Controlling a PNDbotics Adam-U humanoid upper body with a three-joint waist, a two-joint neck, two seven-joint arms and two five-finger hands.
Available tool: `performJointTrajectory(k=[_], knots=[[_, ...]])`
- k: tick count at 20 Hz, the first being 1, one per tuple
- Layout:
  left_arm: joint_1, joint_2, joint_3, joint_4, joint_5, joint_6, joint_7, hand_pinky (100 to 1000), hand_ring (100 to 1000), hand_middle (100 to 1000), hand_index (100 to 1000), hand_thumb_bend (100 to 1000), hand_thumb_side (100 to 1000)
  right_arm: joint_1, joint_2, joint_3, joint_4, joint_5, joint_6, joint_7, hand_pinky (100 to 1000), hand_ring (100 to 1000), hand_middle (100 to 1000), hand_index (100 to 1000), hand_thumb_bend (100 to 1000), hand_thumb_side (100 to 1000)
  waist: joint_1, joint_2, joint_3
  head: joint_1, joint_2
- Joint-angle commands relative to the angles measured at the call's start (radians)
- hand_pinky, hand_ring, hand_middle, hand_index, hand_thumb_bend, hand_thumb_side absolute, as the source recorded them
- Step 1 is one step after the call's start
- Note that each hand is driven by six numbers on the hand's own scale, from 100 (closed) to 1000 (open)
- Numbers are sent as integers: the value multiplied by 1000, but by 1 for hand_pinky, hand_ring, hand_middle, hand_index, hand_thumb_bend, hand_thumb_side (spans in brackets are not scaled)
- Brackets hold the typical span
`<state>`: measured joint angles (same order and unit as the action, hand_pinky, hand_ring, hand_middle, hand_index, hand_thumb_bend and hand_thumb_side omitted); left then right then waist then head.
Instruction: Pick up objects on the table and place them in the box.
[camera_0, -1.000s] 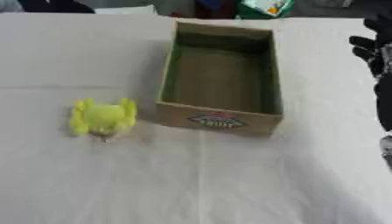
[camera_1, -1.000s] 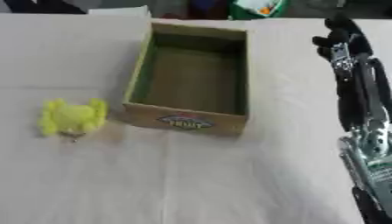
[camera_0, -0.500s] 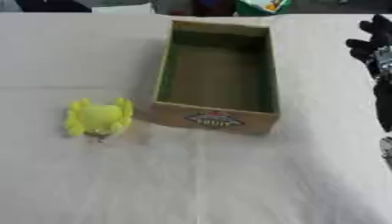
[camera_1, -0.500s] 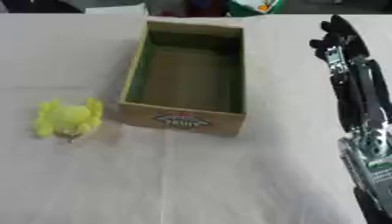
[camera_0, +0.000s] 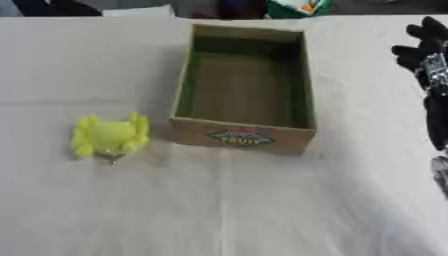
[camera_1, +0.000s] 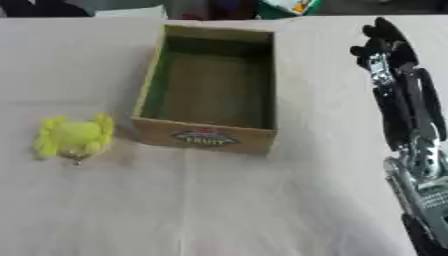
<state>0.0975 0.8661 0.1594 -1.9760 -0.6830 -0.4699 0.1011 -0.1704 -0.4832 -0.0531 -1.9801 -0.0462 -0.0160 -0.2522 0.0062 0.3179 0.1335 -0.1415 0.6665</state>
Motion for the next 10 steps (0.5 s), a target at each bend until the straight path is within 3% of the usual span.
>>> performJointTrajectory(k=[1,5,7,10], knots=[[-31,90,-30,8,21,-3,-77,608,719,725,928,100,693,-8,-26,-1,-20,1,-2,-1,883,828,904,1000,100,847,3,-20,0,5,-8],[-96,136,-91,18,43,-1,-155,614,726,732,935,100,756,-12,-26,3,-20,0,-1,3,882,825,903,1000,100,847,4,-23,-3,15,-11],[-136,143,-117,21,54,6,-199,620,733,738,937,147,812,-12,-25,5,-20,-1,-1,6,882,824,902,1000,100,844,4,-24,-4,21,-10],[-211,128,-155,26,80,17,-277,624,735,740,936,203,823,-16,-24,9,-20,-2,-1,10,882,823,902,1000,100,846,5,-26,-8,29,-10]])
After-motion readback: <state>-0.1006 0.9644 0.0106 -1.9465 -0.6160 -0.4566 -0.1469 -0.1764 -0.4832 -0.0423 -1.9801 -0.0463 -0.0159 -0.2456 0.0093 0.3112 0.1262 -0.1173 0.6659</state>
